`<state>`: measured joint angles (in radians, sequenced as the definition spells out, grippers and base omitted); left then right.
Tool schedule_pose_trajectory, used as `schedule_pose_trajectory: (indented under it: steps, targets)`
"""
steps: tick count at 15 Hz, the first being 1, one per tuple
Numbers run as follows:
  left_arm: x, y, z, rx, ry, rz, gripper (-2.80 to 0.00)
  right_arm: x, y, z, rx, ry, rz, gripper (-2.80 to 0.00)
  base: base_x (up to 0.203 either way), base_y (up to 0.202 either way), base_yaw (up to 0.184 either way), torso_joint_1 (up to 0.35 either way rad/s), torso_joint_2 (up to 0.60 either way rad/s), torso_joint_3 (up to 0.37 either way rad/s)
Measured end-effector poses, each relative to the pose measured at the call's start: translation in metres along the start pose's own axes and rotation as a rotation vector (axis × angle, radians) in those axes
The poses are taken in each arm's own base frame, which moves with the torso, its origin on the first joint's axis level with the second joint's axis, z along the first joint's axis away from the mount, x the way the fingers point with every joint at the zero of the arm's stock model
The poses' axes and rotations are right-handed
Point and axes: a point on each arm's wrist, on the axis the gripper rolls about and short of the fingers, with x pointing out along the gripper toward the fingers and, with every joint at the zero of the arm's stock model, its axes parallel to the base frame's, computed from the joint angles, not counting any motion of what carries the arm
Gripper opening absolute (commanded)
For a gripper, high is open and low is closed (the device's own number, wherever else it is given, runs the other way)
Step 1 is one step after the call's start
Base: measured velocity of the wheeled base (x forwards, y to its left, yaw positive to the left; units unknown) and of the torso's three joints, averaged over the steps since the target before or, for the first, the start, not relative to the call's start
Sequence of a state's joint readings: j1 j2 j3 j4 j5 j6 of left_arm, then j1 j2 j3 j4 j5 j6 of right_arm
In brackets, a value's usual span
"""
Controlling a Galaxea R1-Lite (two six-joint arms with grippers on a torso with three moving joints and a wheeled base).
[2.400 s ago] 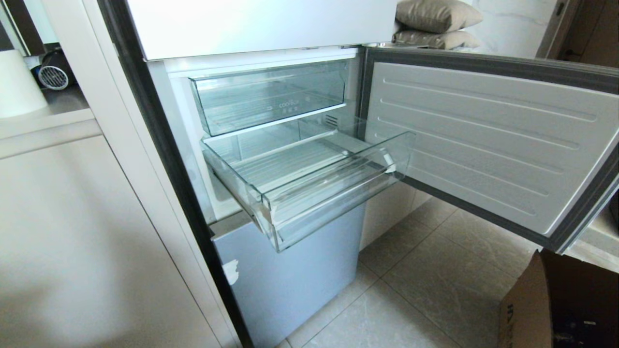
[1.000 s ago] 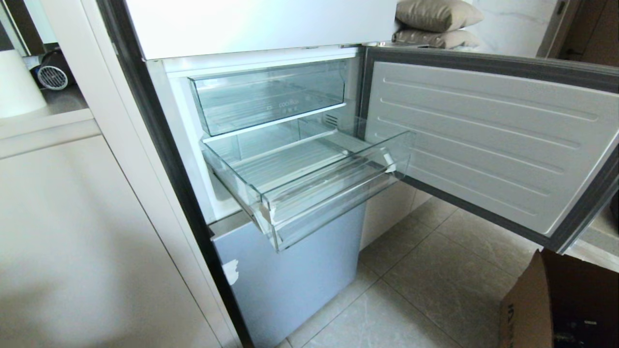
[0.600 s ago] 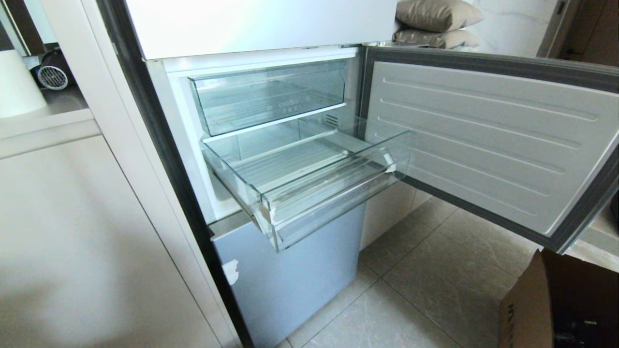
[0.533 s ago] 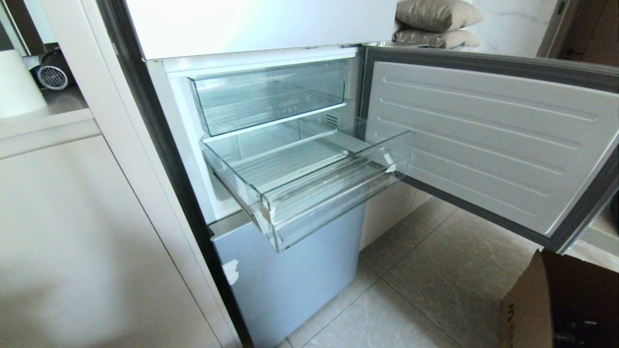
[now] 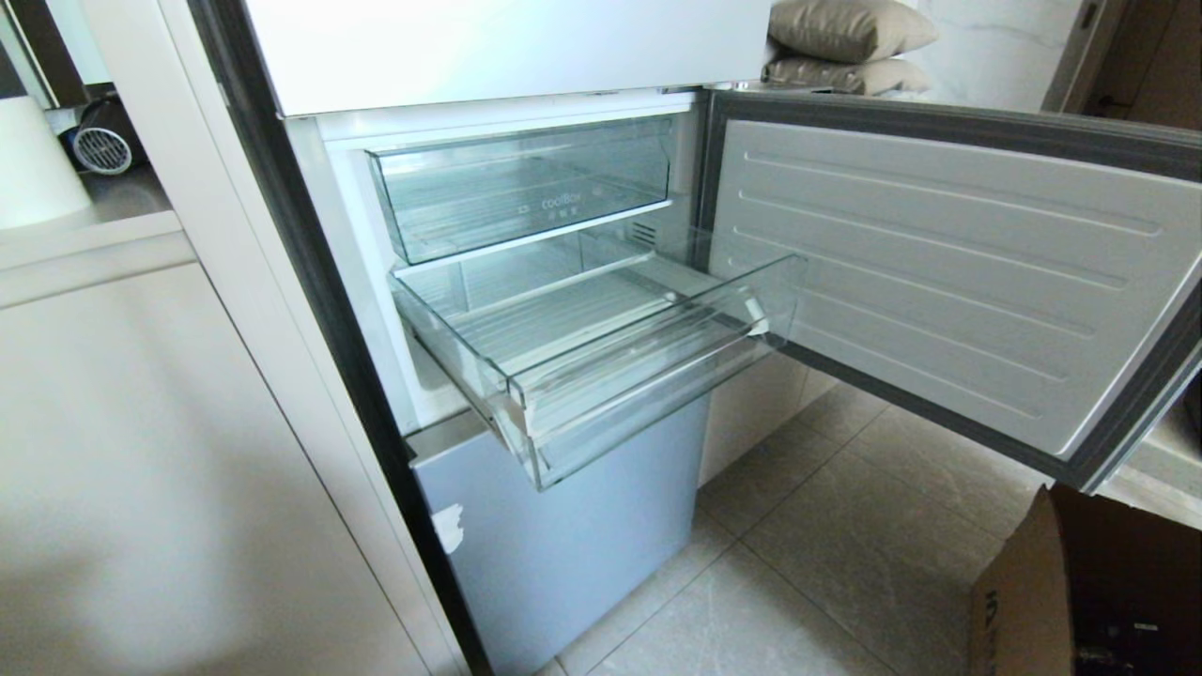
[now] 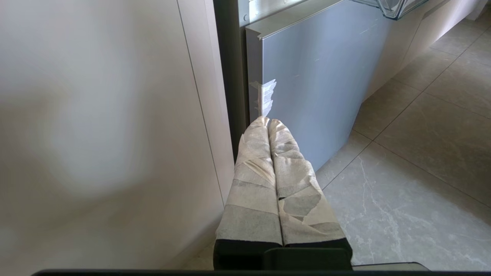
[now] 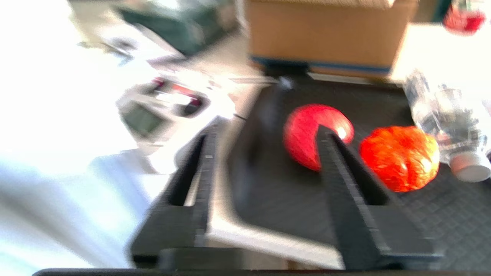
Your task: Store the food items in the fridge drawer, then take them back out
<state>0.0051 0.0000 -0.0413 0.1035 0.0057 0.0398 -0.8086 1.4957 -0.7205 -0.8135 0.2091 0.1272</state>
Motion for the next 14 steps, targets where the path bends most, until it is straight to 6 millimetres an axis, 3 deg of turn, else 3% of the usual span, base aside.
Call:
schedule_pose_trajectory:
  steps: [4,7,11,14]
  targets:
    - [0.0,0.0,0.0,0.0,0.001,0.001,-2.8,-0.067,0.042,0.025,0.029,-0.02,0.132,-2.8,0.0,0.0,0.0,0.0,0.0,0.0]
    - [0.0,0.0,0.0,0.0,0.0,0.0,-2.8,-0.108,0.064,0.021,0.044,0.067,0.258,-2.8,0.0,0.0,0.0,0.0,0.0,0.0]
    - [0.0,0.0,0.0,0.0,0.0,0.0,-2.8,-0.126,0.086,0.006,0.059,0.172,0.509,-2.8,0.0,0.0,0.0,0.0,0.0,0.0]
    - [0.0,0.0,0.0,0.0,0.0,0.001,-2.8,-0.116,0.099,-0.009,0.097,0.29,0.578,-2.8,0.0,0.0,0.0,0.0,0.0,0.0]
